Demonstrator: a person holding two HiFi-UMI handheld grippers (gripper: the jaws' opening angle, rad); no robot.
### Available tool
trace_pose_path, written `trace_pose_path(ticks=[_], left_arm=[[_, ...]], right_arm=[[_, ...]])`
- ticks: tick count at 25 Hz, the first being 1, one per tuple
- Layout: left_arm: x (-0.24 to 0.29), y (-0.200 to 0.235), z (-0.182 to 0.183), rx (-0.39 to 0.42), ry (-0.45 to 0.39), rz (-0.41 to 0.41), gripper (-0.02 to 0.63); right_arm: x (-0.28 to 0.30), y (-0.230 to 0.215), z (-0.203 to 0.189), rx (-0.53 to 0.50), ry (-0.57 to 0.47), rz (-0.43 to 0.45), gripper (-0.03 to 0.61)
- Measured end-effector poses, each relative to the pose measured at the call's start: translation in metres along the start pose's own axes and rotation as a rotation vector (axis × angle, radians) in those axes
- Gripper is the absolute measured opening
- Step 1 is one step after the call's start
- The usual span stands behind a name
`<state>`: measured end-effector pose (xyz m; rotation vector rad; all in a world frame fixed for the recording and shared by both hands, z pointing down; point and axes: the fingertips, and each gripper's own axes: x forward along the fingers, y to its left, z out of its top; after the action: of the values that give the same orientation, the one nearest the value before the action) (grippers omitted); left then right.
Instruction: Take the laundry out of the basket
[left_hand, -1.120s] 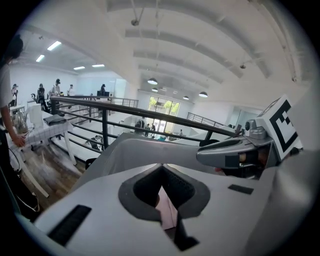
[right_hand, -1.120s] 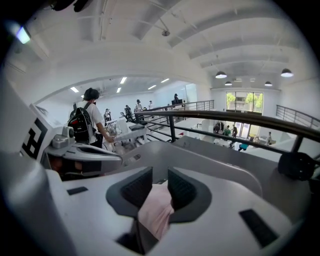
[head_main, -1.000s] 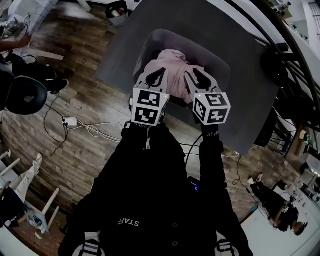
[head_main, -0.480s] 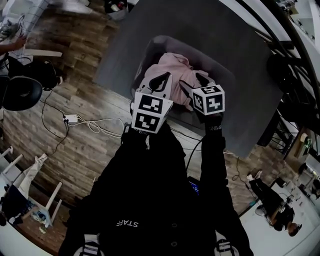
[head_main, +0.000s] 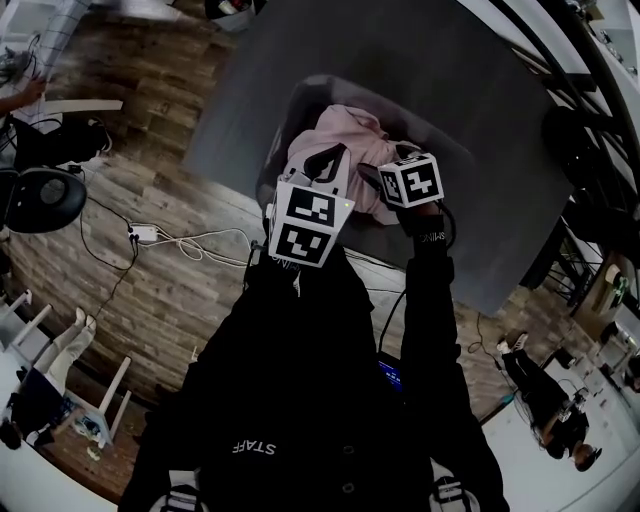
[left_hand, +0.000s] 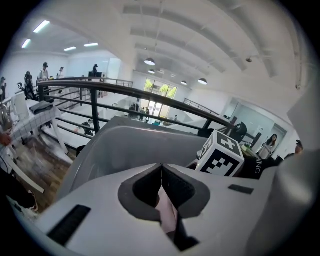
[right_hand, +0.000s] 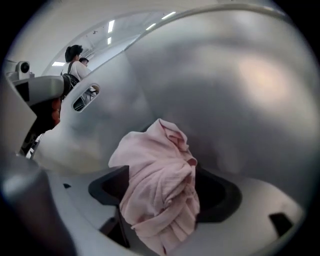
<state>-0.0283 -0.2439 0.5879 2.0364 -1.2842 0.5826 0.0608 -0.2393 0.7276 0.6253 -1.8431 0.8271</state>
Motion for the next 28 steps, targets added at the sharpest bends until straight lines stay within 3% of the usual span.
trace_pose_path(ticks=[5, 10, 16, 19, 22, 28], left_arm=[[0.017, 0.009, -0.006, -0.013, 0.052, 0.012, 0.002], [0.021, 0.013, -0.007, -0.022, 0.051, 0.014, 0.002], [0.014, 0.015, -0.007, -0.021, 0.032, 0.017, 0.002], [0.009, 0.016, -0.005, -0.019, 0.017, 0.015, 0.002], [0.0, 0.015, 0.001, -0.014, -0.01, 0.007, 0.002], [-0.027, 0.02, 0.013, -0.016, -0.068, 0.024, 0.002]], right_arm=[[0.024, -0.004, -0.011, 0.003, 0.074, 0.007, 0.434], [0.064, -0.017, -0.022, 0.028, 0.121, 0.014, 0.44], [0.072, -0.021, -0.023, 0.012, 0.185, 0.074, 0.439], [0.069, -0.004, -0.025, 0.017, 0.151, 0.105, 0.327], [0.057, 0.009, -0.026, 0.035, 0.095, 0.092, 0.256], [0.003, 0.02, -0.005, -0.023, -0.034, 0.028, 0.236]])
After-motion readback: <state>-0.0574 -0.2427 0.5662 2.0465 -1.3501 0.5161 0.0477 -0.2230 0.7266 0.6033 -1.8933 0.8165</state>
